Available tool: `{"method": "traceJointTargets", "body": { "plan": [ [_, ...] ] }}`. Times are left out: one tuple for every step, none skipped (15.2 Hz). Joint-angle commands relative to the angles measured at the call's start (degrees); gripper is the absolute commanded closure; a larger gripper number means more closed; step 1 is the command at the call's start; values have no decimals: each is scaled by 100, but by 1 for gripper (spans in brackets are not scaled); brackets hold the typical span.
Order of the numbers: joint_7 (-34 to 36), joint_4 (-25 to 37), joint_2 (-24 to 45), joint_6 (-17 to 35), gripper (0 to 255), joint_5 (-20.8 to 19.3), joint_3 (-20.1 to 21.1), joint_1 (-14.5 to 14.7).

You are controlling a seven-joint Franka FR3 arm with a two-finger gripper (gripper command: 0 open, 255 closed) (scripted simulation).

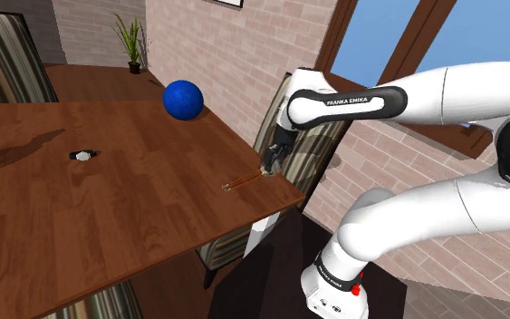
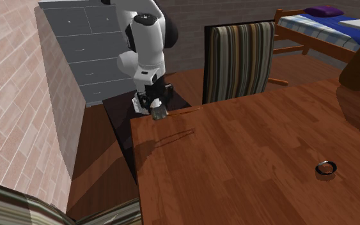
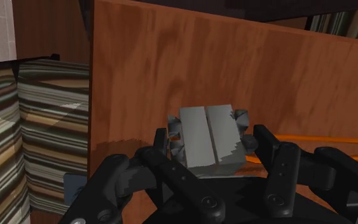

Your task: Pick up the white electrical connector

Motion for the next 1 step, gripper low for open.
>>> {"method": "traceJointTargets", "body": {
  "plan": [
    [-4,28,-25,-55,255,0,1,-3]
  ]
}}
